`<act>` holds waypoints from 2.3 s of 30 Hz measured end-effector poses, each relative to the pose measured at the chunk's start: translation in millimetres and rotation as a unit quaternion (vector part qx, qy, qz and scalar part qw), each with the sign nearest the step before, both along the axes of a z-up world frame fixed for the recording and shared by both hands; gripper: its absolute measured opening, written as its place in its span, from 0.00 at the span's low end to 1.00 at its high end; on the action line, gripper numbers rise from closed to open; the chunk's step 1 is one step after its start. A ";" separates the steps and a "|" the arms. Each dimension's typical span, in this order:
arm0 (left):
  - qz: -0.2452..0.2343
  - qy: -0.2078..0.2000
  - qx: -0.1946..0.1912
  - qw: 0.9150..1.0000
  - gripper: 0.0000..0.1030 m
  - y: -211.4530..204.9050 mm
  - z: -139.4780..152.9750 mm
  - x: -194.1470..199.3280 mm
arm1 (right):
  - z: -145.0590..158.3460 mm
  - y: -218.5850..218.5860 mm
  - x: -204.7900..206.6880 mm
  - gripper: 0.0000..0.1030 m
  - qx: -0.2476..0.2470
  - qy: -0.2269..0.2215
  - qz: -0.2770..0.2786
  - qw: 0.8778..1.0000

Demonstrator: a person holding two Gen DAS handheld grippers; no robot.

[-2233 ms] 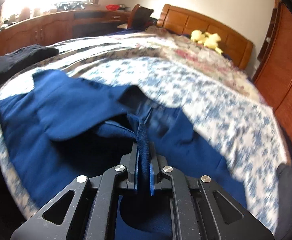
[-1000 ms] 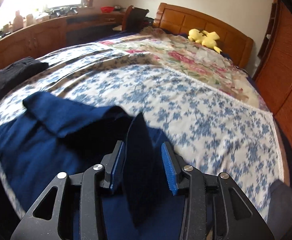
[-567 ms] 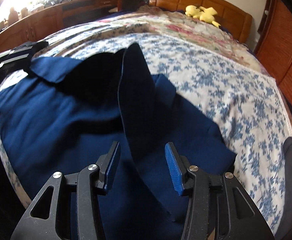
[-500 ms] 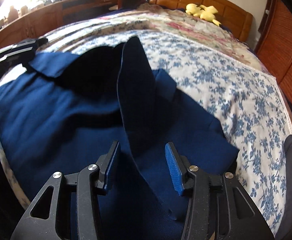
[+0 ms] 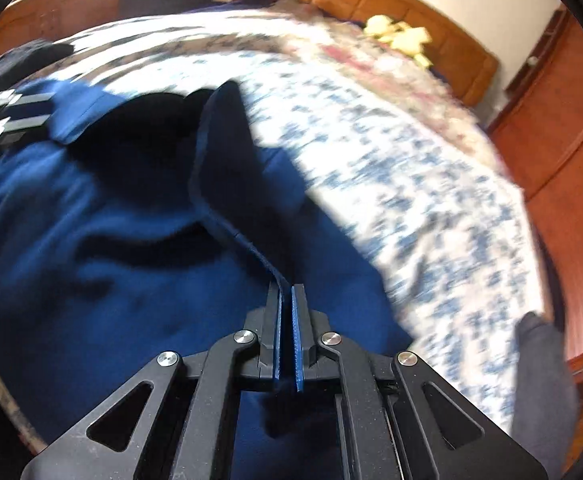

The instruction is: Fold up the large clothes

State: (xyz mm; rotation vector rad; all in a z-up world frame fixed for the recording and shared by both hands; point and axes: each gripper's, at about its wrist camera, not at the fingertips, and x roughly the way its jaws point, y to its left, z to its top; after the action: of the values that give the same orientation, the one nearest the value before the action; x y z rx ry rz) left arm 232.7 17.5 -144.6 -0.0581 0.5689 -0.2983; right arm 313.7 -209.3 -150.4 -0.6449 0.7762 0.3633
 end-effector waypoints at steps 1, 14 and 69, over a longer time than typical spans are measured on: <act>-0.001 0.000 -0.002 1.000 0.43 0.5 -0.3 0.0 | 4.3 -1.5 6.1 0.02 -0.003 -0.010 -0.008 1.000; 0.003 -0.001 -0.026 1.000 0.43 10.0 1.0 -2.9 | 33.1 -12.0 87.1 0.02 0.002 -0.069 -0.098 0.993; 0.108 0.014 0.000 0.994 0.43 142.1 13.5 -64.2 | 37.9 230.3 51.4 0.28 0.085 -0.074 0.090 0.990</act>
State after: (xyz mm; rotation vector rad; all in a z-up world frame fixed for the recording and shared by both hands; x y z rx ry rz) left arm 168.5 159.5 -131.1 -0.1223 0.5846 -0.0876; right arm 365.1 20.9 -112.5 -0.5756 0.5403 0.5354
